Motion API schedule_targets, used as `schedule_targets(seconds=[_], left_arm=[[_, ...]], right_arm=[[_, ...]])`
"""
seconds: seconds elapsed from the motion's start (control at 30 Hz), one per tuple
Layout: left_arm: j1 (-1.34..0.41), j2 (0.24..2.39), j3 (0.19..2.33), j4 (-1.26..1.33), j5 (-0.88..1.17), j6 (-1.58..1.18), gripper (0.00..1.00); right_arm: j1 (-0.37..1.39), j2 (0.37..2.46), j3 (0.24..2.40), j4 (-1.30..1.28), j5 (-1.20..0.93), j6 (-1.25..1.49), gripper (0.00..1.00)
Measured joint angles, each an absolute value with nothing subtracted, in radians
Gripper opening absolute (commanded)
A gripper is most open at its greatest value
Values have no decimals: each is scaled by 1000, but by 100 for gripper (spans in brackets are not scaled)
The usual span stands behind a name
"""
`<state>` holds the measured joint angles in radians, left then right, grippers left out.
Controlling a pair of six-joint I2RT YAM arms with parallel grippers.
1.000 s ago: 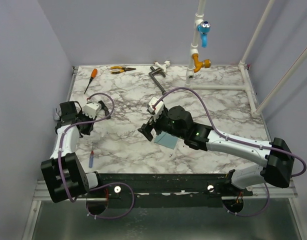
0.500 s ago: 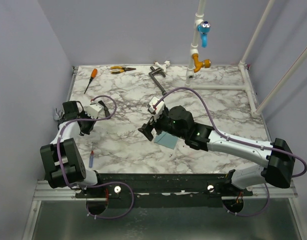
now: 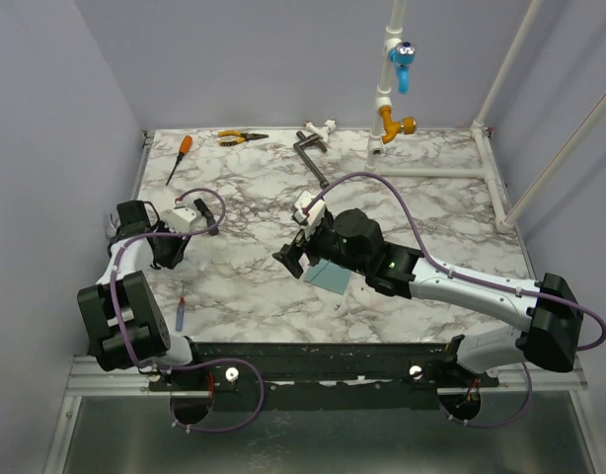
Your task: Place the letter into the envelope and seal it
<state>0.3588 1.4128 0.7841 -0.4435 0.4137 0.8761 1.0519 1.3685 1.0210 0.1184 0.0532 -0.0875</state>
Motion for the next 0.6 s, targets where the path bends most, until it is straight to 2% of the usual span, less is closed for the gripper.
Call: schedule_targets(seconds=[0.17,0.23,0.3,0.6], left_arm=[[361,1424,797,-487,430,881,53],[362,1424,797,-500,434,880,68],[365,1424,797,-510,438,883,98],[380,1388,821,-527,445,876,99]], right_arm=[[1052,1369,1021,118,53,-88,100],[1052,1369,1021,118,53,-88,100],[1052,1369,1021,118,52,-88,100],[1052,1369,1021,118,46,-88,100]])
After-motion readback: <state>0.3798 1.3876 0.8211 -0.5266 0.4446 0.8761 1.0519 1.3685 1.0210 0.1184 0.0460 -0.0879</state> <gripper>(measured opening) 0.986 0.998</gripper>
